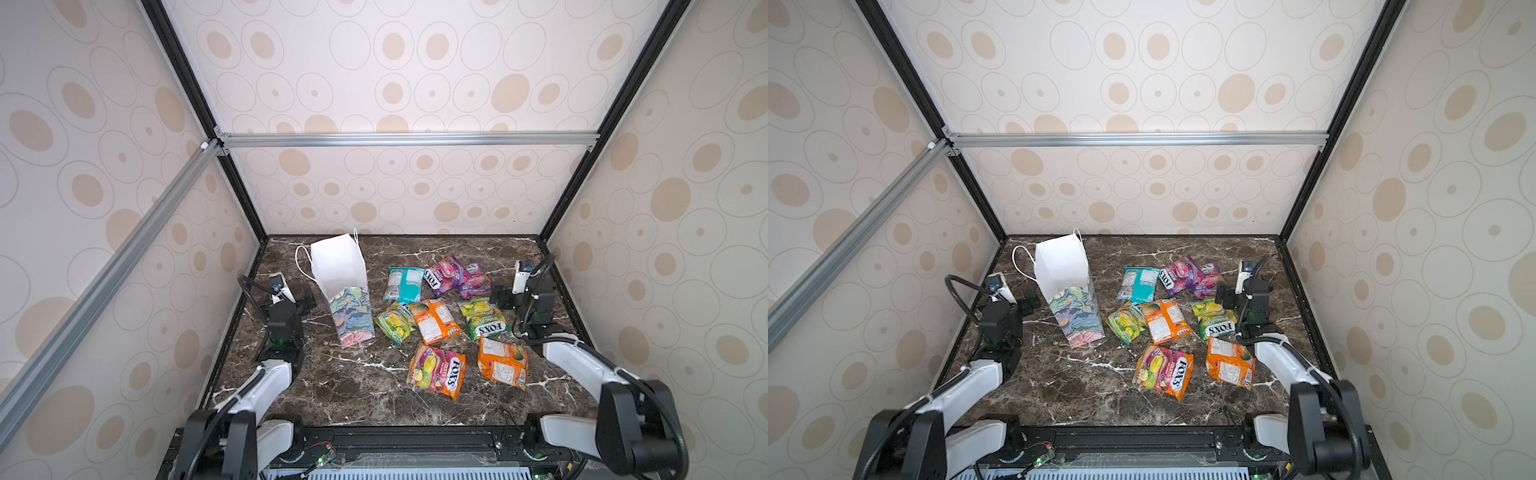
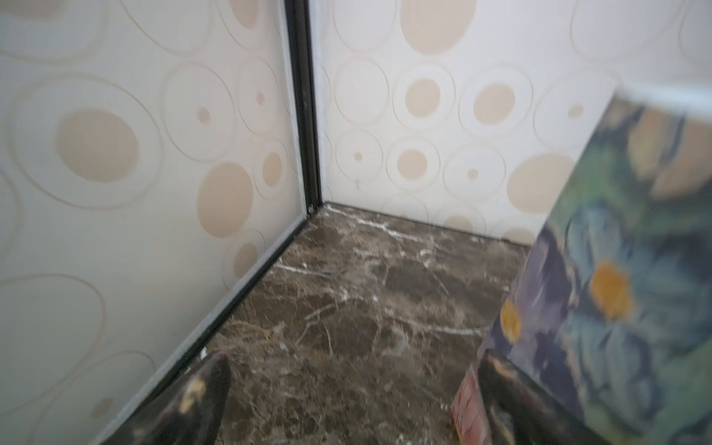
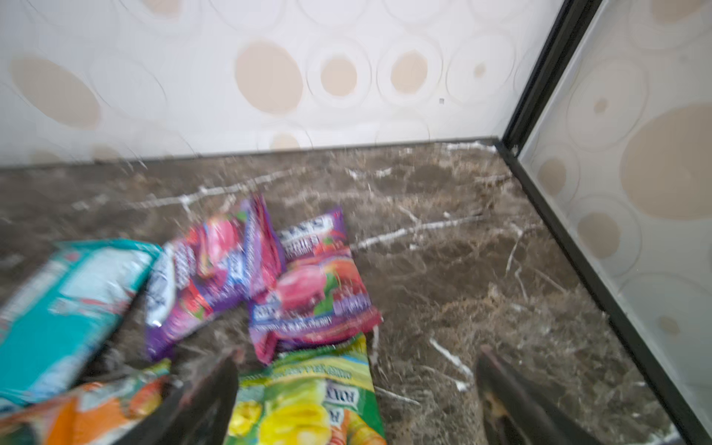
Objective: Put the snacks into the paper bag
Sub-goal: 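Raise the left gripper to the bag handle while the right reaches toward the candy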
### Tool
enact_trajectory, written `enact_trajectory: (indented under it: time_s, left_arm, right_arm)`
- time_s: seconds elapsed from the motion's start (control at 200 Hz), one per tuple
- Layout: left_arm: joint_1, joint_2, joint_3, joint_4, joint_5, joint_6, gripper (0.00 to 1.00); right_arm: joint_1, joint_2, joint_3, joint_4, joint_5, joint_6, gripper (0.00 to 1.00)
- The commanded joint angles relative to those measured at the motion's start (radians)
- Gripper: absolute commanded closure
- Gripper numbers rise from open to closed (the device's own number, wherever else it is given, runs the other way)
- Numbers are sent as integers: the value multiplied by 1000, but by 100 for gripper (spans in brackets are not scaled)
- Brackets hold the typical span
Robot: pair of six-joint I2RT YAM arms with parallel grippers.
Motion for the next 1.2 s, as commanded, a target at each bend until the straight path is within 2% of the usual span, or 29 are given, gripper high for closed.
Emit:
enact_trajectory:
  time_s: [0.0, 0.105, 0.18, 0.255, 0.45, 0.565, 0.635, 0.89, 1.05, 1.195]
  left_arm:
    - [6, -113, 206, -626, -40, -213, 0]
    - [6, -161, 382, -890, 108, -237, 0]
    - [6, -189, 462, -998, 195, -216, 0]
    - [6, -214, 545, -1075, 229, -191, 0]
    - [6, -270, 655, -1057, 316, -135, 0]
    - [6, -236, 681, -1020, 464, -96, 0]
    - [6, -202, 711, -1020, 516, -76, 0]
    - [6, -158, 790, -974, 544, -26, 0]
    - [6, -116, 775, -932, 585, 24, 1]
    - [11, -79, 780, -921, 590, 41, 1]
  right_arm:
    - [108, -123, 130, -397, -4, 83, 9]
    - [217, -215, 243, -581, -9, 107, 9]
    - [275, -263, 306, -654, -72, 143, 11]
    - [347, -284, 353, -696, -101, 162, 12]
    - [534, -241, 440, -749, -97, 149, 16]
    - [620, -180, 505, -797, -55, 118, 18]
    - [666, -157, 532, -815, -34, 104, 18]
    - [705, -128, 553, -876, -24, 116, 20]
    - [705, -87, 580, -958, -39, 111, 21]
    - [705, -83, 576, -1026, -35, 163, 20]
